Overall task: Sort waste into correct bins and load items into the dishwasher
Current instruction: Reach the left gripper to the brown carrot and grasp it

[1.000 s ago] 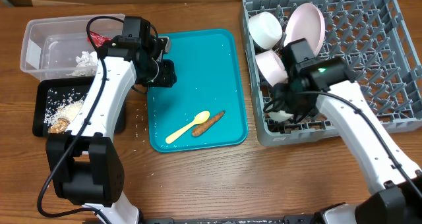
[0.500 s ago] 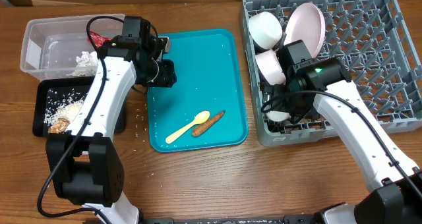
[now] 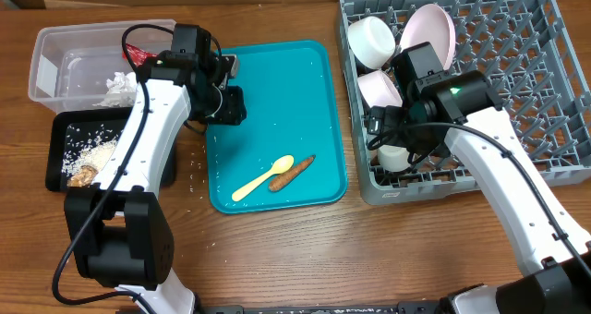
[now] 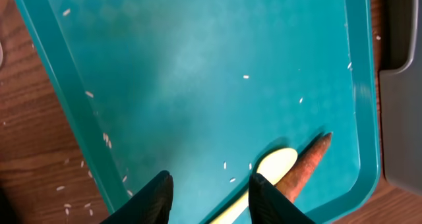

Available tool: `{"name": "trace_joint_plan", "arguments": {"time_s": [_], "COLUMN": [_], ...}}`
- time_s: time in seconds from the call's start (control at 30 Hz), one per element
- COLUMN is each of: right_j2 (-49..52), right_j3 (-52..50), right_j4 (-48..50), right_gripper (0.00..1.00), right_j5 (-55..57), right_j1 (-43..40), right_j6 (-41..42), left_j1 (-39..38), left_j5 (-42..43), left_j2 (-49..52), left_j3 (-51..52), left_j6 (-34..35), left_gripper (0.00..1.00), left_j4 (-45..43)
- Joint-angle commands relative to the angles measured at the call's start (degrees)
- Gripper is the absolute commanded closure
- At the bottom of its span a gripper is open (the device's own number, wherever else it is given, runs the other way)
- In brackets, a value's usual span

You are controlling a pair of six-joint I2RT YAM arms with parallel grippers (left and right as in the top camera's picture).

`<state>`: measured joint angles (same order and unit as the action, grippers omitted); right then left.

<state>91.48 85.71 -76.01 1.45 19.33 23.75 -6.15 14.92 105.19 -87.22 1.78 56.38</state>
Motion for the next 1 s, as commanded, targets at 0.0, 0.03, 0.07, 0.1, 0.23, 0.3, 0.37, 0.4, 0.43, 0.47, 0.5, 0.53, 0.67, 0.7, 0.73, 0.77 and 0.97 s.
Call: {"name": "trace_joint_plan", "arguments": {"time_s": [0.0,0.03,0.07,0.1,0.23,0.3,0.37,0.4,0.43,0.47,0.5,0.53,0.67,0.7,0.73,0.77,0.97], "right_j2": [-0.17,-0.17,-0.17,-0.17,-0.20,-0.20,-0.17,-0.17,-0.17,-0.17,-0.17,-0.17,-0.17,-0.17,-0.17,-0.17,-0.15], "right_j3": [1.27,1.27,1.27,1.27,1.38,1.40,1.40,1.40,1.40,1.40,1.38,1.38,1.38,1.38,1.38,1.38,1.36], "right_j4": [-0.52,-0.48,-0.42,-0.39,-0.37,-0.24,0.04,0.28,0.57,0.96,1.31,1.62,2.62,2.67,2.69,2.78,5.60], "right_gripper": [0.06,0.06,0.07,0.07,0.06,0.06,0.05,0.04,0.04,0.03,0.03,0.02,0.02,0.02,0.02,0.02,0.03], "right_j5": [-0.11,-0.15,-0.33,-0.33,-0.33,-0.33,-0.33,-0.33,-0.33,-0.33,-0.35,-0.35,-1.07,-1.14,-1.18,-1.20,-5.57], "right_j1": [0.22,0.22,0.22,0.22,1.07,1.77,2.60,2.99,3.43,3.85,4.22,4.55,5.16,5.16,5.16,5.16,6.27], "right_j6": [0.11,0.13,0.11,0.13,0.07,0.07,0.09,0.09,0.11,0.09,0.11,0.11,0.11,0.11,0.11,0.11,0.11], "left_j1": [-0.31,-0.31,-0.31,-0.33,-1.55,-3.08,-5.33,-6.45,-7.91,-9.29,-10.45,-11.69,-15.15,-15.43,-15.72,-15.78,-15.26], "left_j5": [-0.31,-0.28,-0.24,0.20,3.58,3.56,3.23,2.49,1.18,-0.48,-2.01,-3.41,-6.32,-6.75,-7.61,-8.20,-8.22], "left_j2": [0.57,0.57,0.55,0.50,-0.44,-1.29,-2.16,-2.29,-2.36,-2.36,-2.34,-2.34,-2.34,-2.34,-2.34,-2.34,-2.34], "left_j3": [0.76,0.76,0.74,0.55,-1.16,-1.81,-1.84,-1.84,-1.84,-1.81,-1.73,-1.60,-1.07,-0.87,-0.42,0.09,3.76], "left_j6": [-0.52,-0.52,-0.55,-1.03,-6.43,-8.13,-9.84,-10.23,-10.43,-10.38,-10.36,-10.34,-10.27,-10.08,-9.38,-8.68,-6.23], "left_gripper": [0.59,0.59,0.59,0.61,0.65,0.63,0.60,0.59,0.58,0.56,0.53,0.50,0.47,0.47,0.47,0.47,0.47], "left_j4": [1.27,1.68,2.10,3.02,8.17,10.51,12.13,12.63,13.16,13.49,13.51,13.38,12.20,11.89,11.23,10.64,7.37]}}
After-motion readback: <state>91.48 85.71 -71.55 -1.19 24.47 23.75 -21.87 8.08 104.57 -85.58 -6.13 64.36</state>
